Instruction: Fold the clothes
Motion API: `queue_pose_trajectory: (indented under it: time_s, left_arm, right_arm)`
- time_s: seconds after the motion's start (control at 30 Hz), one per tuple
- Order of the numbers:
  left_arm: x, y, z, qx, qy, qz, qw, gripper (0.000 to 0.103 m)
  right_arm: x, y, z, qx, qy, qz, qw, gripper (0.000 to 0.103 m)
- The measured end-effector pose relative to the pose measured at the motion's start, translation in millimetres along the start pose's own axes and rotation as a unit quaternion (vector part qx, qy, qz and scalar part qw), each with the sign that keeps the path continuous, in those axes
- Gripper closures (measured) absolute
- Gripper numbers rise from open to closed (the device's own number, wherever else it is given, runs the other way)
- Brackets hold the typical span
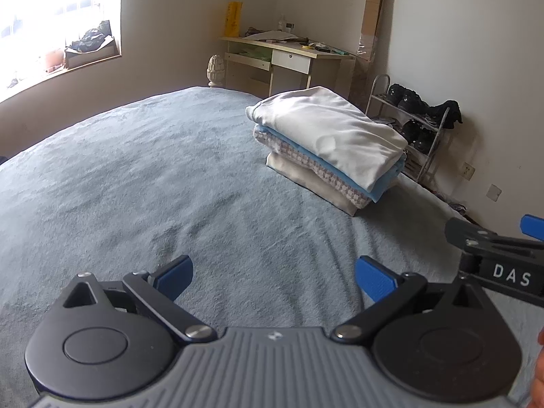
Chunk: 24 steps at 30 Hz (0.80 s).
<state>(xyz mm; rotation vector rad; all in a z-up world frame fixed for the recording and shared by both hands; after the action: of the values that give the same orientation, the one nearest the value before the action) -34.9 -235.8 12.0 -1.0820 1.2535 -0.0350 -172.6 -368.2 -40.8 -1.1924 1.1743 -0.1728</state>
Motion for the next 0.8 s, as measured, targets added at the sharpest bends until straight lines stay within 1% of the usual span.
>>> queue_pose_trajectory:
  time_s: [0.2, 0.8]
  left_arm:
    - [1.7, 2.7, -3.8, 0.011, -0.003, 0.004, 0.9999, 0.001]
    - [2.6, 4.9, -8.0, 0.018, -0.006, 0.006, 0.9998, 0.001]
  right_arm:
    - [1.2, 0.0, -1.6, 0.005, 0.002, 0.005, 1.000, 0.001]
    - [5.8, -0.1, -3.4, 0.001, 0.003, 0.014, 1.000, 0.001]
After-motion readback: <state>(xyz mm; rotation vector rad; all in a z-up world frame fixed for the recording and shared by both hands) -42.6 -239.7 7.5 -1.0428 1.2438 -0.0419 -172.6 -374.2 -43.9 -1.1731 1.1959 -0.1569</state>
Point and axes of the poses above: each gripper's, at about its wrist camera, not at the fingertips, and x roughly the way its jaws point, z to its left, y to its underside, the point moved 2 cm from there along x, roughly the way its jaws point, and after that the axes turned 5 degrees about z, right-handed, at the moved point
